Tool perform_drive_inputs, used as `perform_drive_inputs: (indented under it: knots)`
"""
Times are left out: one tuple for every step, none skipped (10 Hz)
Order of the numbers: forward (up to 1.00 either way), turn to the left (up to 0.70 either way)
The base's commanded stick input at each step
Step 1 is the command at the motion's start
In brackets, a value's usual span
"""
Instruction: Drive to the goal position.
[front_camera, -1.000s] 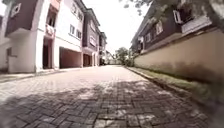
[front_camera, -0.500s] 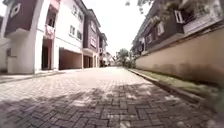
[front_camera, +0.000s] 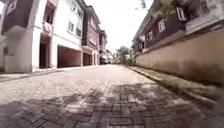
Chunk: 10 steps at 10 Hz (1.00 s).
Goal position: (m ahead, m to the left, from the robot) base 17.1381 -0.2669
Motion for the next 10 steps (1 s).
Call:
perform_drive_inputs:
  knots:
    - [0.5,0.0]
    - [0.5,0.0]
    - [0.5,0.0]
    - [0.5,0.0]
    - [0.5,0.0]
    - [0.5,0.0]
    - [0.5,0.0]
    - [0.5,0.0]
    - [0.5,0.0]
    - [0.5,0.0]
